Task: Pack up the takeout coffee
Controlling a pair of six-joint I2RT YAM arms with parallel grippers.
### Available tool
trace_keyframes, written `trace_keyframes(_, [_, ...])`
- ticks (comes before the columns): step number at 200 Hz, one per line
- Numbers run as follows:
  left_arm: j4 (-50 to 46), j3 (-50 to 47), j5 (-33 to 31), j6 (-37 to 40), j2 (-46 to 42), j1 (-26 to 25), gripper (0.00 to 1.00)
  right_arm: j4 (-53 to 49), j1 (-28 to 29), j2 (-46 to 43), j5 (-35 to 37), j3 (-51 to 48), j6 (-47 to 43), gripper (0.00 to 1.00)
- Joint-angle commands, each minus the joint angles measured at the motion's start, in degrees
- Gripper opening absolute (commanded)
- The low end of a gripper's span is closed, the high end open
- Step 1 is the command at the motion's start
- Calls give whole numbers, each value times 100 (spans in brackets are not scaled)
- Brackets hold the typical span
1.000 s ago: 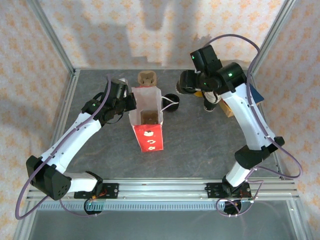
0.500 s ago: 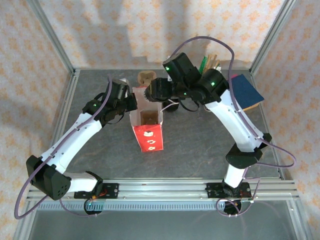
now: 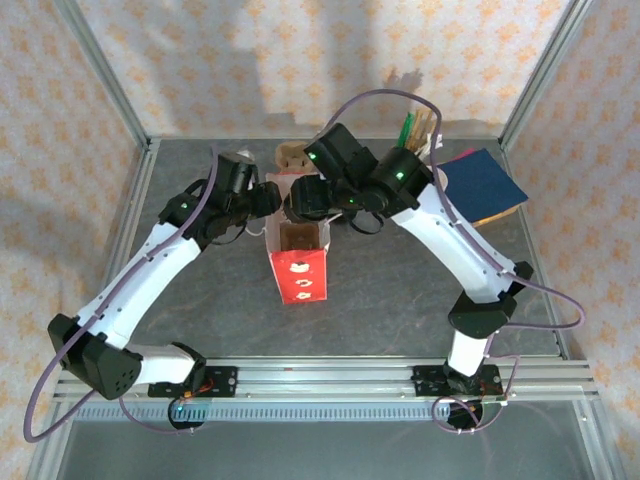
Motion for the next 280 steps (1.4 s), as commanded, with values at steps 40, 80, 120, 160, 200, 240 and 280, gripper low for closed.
trace_keyframes(40, [-615,586,-375,108,-784,-32,55,-71,203,205,296,-116,187,61])
trace_keyframes(80, [-826,505,-944,404,-1344,-32,56,-69,258,316,355,-180,266,61])
trace_keyframes(120, [-727,-810,-1246,453,-1955,-19,50,-71,397,467,391,-129,270,61])
trace_keyframes(160, [-417,-2112,-1171,17,-2618,-14,48,-71,443,630,405,-142,333,61])
trace_keyframes(200, [-128,-2827,-749,118,-2872,-11,45,-71,535,761,463,-237,404,61])
trace_keyframes(240, [1303,-3916,851,244,-2928,-22,37,-64,541,778,588,-365,455,60])
trace_keyframes(280, [2166,-4264,999,7,-2716,-324,35,-65,535,719,690,-510,439,60])
